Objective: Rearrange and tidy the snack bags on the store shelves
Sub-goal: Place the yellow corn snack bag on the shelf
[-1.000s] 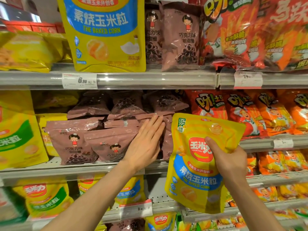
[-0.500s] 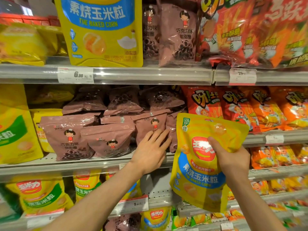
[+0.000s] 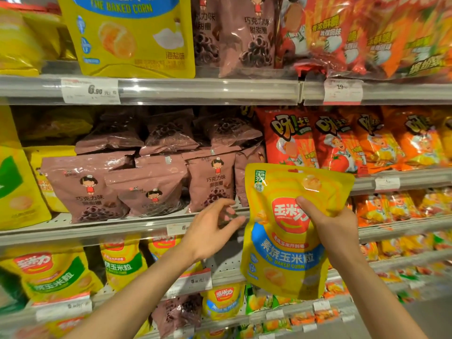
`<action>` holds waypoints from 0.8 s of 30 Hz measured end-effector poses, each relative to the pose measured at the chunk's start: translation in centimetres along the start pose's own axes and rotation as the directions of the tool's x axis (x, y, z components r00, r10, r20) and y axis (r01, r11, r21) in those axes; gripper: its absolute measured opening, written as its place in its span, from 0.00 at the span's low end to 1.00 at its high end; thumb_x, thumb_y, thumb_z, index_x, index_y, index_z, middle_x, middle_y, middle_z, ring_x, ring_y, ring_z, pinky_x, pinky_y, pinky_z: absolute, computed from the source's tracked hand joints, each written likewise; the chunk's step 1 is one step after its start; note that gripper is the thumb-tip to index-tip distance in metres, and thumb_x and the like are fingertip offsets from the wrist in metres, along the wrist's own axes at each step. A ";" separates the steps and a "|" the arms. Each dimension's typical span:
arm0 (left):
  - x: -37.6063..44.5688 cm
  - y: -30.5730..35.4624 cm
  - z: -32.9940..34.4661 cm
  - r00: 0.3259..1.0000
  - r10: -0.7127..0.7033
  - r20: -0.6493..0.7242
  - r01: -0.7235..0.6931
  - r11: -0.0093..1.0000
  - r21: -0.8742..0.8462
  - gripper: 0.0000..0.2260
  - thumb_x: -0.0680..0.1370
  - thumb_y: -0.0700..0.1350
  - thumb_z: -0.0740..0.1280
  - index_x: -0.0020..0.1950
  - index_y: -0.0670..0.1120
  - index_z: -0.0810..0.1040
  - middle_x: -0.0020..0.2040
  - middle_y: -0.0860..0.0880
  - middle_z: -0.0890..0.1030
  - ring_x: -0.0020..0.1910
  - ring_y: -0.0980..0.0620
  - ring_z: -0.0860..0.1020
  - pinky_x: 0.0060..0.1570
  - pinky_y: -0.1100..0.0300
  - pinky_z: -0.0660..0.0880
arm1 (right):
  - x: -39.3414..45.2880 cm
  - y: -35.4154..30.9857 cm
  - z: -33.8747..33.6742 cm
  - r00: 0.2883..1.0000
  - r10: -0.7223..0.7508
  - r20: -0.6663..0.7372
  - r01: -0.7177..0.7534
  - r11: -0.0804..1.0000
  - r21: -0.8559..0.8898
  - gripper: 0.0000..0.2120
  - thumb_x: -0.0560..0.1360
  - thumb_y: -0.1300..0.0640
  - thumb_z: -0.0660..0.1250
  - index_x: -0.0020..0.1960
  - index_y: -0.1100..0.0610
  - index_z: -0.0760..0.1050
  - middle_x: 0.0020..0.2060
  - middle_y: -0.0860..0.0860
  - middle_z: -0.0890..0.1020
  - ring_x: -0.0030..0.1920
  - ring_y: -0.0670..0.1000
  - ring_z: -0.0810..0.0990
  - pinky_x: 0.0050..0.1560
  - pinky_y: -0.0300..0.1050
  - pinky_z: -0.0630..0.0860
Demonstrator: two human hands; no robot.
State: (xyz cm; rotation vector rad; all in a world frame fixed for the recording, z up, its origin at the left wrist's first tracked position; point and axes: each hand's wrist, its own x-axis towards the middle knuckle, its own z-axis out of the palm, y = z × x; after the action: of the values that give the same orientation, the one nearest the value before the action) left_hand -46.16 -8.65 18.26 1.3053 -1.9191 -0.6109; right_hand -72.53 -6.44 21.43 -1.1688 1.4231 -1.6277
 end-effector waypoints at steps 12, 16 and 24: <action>-7.7 -2.0 7.3 0.933 -0.303 0.194 0.356 0.705 -0.613 0.16 0.72 0.39 0.78 0.58 0.49 0.83 0.51 0.56 0.88 0.52 0.59 0.86 0.50 0.64 0.80 | -5.6 6.2 2.4 0.933 0.275 0.235 -0.279 0.960 -0.014 0.08 0.73 0.53 0.78 0.50 0.51 0.84 0.41 0.45 0.89 0.41 0.49 0.89 0.35 0.40 0.83; -10.9 -4.9 8.2 0.892 -0.436 0.123 0.410 0.662 -0.627 0.12 0.73 0.41 0.78 0.55 0.42 0.85 0.51 0.49 0.88 0.53 0.51 0.86 0.55 0.56 0.81 | -7.0 9.2 2.5 0.868 0.379 0.322 -0.376 0.924 -0.072 0.16 0.73 0.48 0.76 0.58 0.53 0.83 0.50 0.50 0.89 0.48 0.52 0.89 0.44 0.45 0.84; -15.5 -8.7 10.9 0.743 -0.650 0.160 0.560 0.474 -0.680 0.14 0.69 0.46 0.79 0.51 0.42 0.86 0.49 0.45 0.89 0.51 0.45 0.87 0.51 0.50 0.83 | -10.8 16.6 1.3 0.694 0.562 0.451 -0.513 0.825 -0.239 0.19 0.72 0.48 0.76 0.61 0.53 0.81 0.54 0.50 0.88 0.52 0.48 0.88 0.45 0.40 0.82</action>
State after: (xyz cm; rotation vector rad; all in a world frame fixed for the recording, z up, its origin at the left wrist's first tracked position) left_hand -46.15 2.29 0.48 1.4197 -0.8596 -1.4227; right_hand -68.50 -0.13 3.08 -0.9932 1.3257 -0.7685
